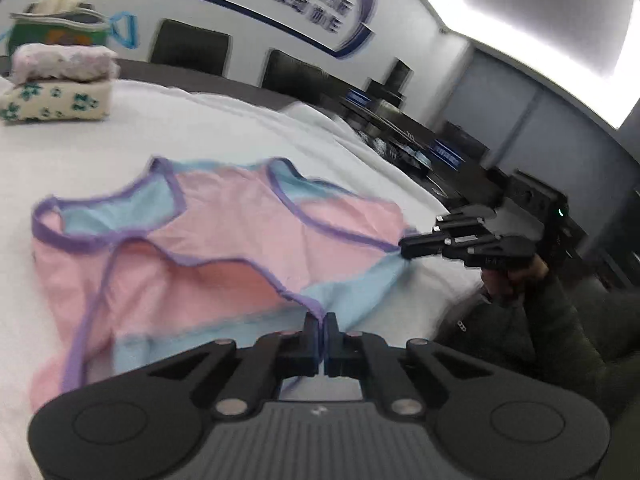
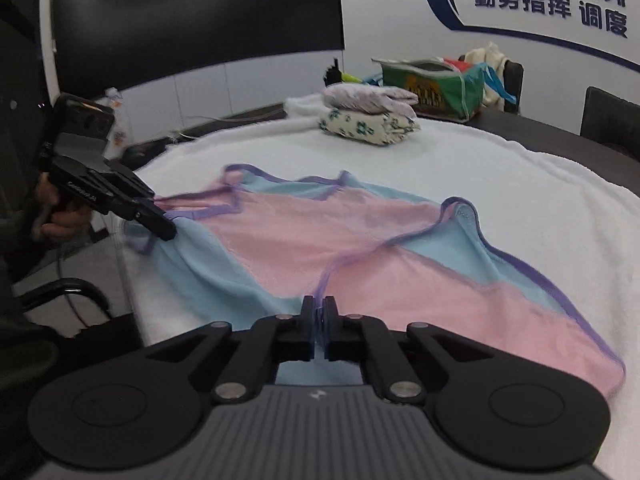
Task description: Fold clothes
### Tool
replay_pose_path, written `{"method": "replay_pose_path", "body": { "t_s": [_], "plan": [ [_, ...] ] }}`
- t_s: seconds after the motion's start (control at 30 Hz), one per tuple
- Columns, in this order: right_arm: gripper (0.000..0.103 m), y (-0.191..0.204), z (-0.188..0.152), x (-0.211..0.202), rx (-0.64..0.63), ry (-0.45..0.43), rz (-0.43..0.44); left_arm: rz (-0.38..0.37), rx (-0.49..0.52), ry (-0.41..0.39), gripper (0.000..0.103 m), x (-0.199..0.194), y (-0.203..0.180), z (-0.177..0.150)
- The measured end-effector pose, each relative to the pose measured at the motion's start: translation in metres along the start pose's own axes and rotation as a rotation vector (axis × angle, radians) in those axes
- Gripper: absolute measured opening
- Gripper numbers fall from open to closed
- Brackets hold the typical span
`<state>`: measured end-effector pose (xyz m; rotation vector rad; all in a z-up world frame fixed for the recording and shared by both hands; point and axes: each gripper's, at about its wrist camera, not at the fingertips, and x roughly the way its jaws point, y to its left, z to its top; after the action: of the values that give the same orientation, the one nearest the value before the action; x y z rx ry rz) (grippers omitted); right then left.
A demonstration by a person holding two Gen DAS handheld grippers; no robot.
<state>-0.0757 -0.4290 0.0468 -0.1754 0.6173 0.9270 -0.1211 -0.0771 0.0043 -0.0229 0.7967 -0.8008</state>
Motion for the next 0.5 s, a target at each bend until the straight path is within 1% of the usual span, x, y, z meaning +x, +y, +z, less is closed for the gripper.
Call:
{"method": "replay_pose_path", "body": {
  "t_s": [0.07, 0.17, 0.2, 0.23, 0.27, 0.3, 0.33, 0.37, 0.4, 0.43, 0.5],
  "plan": [
    [0.003, 0.007, -0.01, -0.012, 0.013, 0.025, 0.027, -0.041, 0.01, 0.002, 0.002, -0.004, -0.003, -0.008],
    [0.004, 0.013, -0.027, -0.02, 0.029, 0.093, 0.031, -0.102, 0.023, 0.003, 0.007, -0.009, -0.006, -0.019],
    [0.004, 0.013, -0.03, -0.023, 0.036, 0.091, 0.029, -0.118, 0.021, -0.001, 0.008, -0.01, -0.004, -0.019],
    [0.006, 0.011, -0.03, -0.027, 0.047, 0.06, 0.025, -0.134, 0.014, -0.004, 0.01, -0.014, -0.002, -0.017],
    [0.012, 0.008, -0.028, -0.031, 0.06, 0.022, 0.022, -0.152, 0.01, -0.015, 0.013, -0.02, 0.001, -0.014],
    [0.02, 0.005, -0.025, -0.035, 0.07, -0.023, 0.016, -0.175, 0.017, -0.042, 0.015, -0.03, 0.004, -0.009],
    [0.051, 0.001, -0.019, -0.037, 0.088, -0.071, -0.018, -0.181, 0.017, -0.068, 0.023, -0.039, 0.007, -0.002],
    [0.074, -0.004, -0.013, -0.039, 0.11, -0.12, -0.061, -0.142, -0.002, -0.092, 0.036, -0.045, 0.014, 0.011],
    [0.078, -0.01, -0.005, -0.037, 0.145, -0.165, -0.122, -0.103, -0.021, -0.116, 0.044, -0.051, 0.02, 0.024],
    [0.079, -0.019, 0.004, -0.03, 0.206, -0.193, -0.178, -0.053, -0.044, -0.134, 0.054, -0.053, 0.028, 0.039],
    [0.079, -0.04, 0.02, -0.012, 0.356, -0.229, -0.272, 0.088, -0.11, -0.135, 0.052, -0.039, 0.048, 0.078]
  ]
}}
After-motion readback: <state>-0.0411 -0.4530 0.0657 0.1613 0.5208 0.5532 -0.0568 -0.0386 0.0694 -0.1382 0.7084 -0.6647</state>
